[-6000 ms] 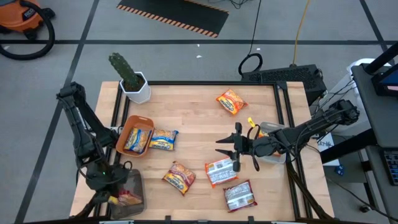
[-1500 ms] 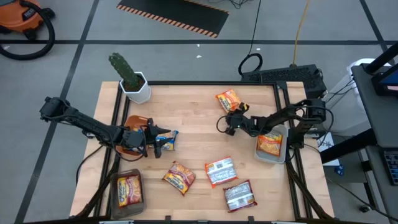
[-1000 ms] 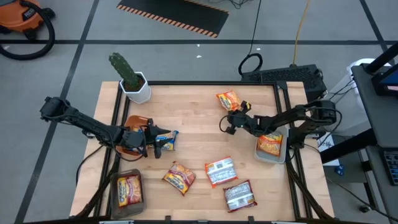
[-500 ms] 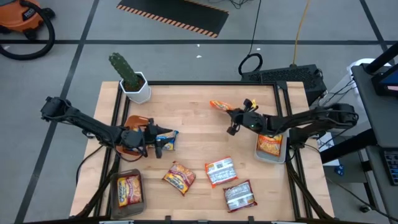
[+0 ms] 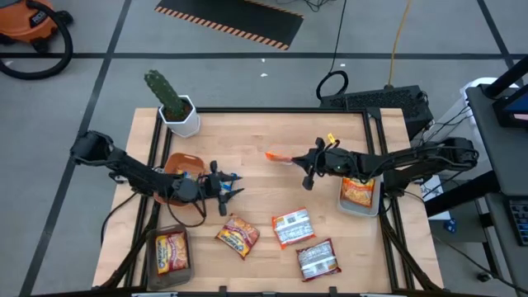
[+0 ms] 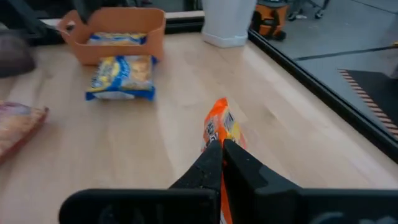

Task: Sort Maruchan noodles
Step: Put the top orange noodle pack into the white bin

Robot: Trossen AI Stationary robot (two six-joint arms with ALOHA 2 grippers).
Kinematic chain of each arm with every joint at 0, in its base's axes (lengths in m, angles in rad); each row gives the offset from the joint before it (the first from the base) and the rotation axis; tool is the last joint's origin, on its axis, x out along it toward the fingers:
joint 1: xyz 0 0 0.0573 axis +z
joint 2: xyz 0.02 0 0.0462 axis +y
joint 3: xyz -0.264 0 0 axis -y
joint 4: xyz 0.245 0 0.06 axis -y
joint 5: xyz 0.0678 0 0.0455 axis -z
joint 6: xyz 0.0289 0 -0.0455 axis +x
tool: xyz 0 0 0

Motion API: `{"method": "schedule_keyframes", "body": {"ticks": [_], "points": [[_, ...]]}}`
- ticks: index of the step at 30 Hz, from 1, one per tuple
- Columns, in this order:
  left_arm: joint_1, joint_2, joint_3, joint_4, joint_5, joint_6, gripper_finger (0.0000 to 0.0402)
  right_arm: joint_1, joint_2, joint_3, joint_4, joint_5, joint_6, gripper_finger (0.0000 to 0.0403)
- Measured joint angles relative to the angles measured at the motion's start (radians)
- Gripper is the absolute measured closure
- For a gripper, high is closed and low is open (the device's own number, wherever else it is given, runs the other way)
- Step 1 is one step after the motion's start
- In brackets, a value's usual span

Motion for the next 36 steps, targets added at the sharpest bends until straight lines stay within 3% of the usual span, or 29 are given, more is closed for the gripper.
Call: {"method": "schedule_keyframes", "body": {"ticks": [9,17,21,24,29,36], "points": [[0.033,0.181,0.167,-0.034,0.024,0.143,0.0208,0.074,0.0,0.003,0.041,-0.078,0.025,0.0403],[0.086,0.336,0.302,-0.036,0.108,0.114,0.0109,0.144,0.0,0.003,0.078,-0.076,0.078,0.0403],[0.104,0.418,0.371,-0.035,0.11,0.106,0.0087,0.165,0.0,0.003,0.075,-0.074,0.112,0.0403],[0.125,0.467,0.413,-0.036,0.122,0.082,0.0085,0.179,0.001,0.003,0.068,-0.073,0.127,0.0403],[0.156,0.529,0.459,-0.033,0.243,0.04,0.009,0.207,0.001,0.003,0.078,-0.071,0.131,0.0403],[0.181,0.553,0.474,-0.036,0.248,0.035,0.0162,0.233,0.001,0.003,0.074,-0.019,0.131,0.0403]]}}
